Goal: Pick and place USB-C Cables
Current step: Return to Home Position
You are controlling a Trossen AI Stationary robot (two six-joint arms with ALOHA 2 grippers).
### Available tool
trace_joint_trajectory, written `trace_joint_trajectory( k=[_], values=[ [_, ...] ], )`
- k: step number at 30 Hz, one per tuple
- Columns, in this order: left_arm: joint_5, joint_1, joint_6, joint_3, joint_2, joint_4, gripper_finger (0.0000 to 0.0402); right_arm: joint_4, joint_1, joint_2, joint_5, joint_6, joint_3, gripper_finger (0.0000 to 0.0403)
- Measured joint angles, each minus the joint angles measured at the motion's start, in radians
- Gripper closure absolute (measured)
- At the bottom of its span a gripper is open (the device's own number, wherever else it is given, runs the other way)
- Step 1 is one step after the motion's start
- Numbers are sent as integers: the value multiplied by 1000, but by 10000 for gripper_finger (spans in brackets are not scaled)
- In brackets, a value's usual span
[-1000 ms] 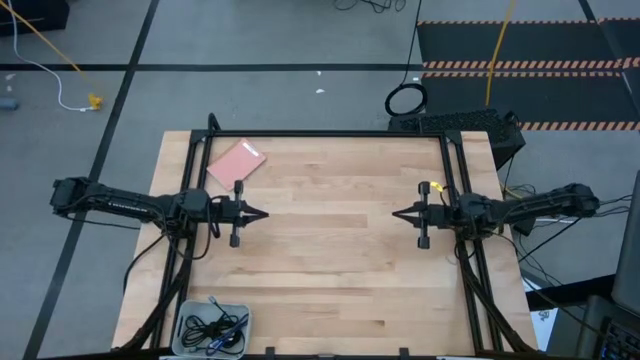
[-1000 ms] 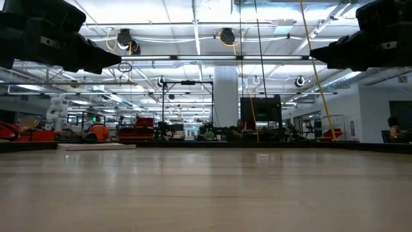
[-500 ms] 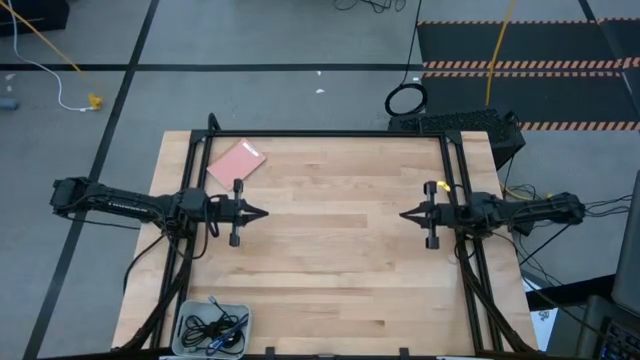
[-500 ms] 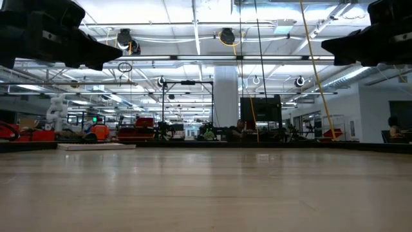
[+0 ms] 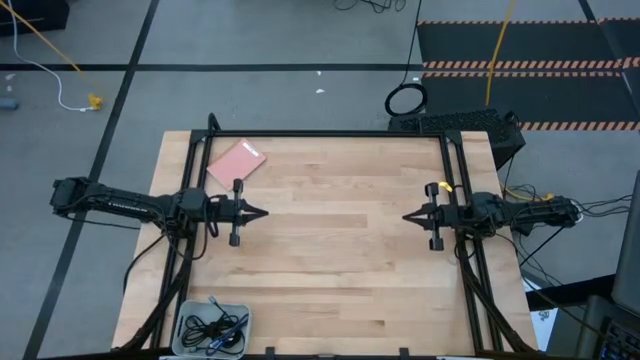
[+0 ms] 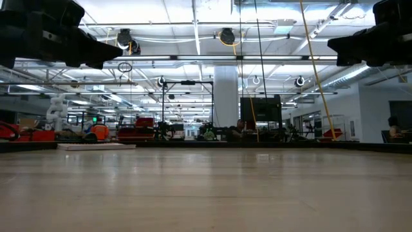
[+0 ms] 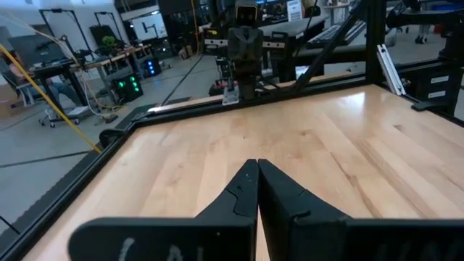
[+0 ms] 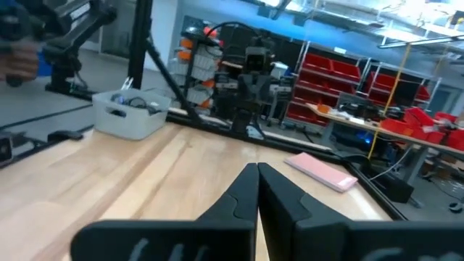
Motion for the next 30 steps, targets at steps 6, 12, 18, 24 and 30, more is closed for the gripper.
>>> trace_joint_trajectory(
  k=[6, 12, 18, 24, 30],
  values=[
    [0, 0, -3, 0, 0, 3, 386, -34, -26, -2, -12, -16, 0, 403],
    [0, 0, 0, 0, 0, 3, 396, -54, -81, -2, -64, -13, -1, 403],
    [0, 0, -4, 0, 0, 3, 386, -58, -137, -2, -64, 7, -1, 403],
    [9, 0, -1, 0, 0, 3, 395, -106, -149, -2, -63, 27, -1, 403],
    [17, 0, 9, 1, -41, -38, 398, -114, -150, -2, -63, 26, -1, 403]
  ],
)
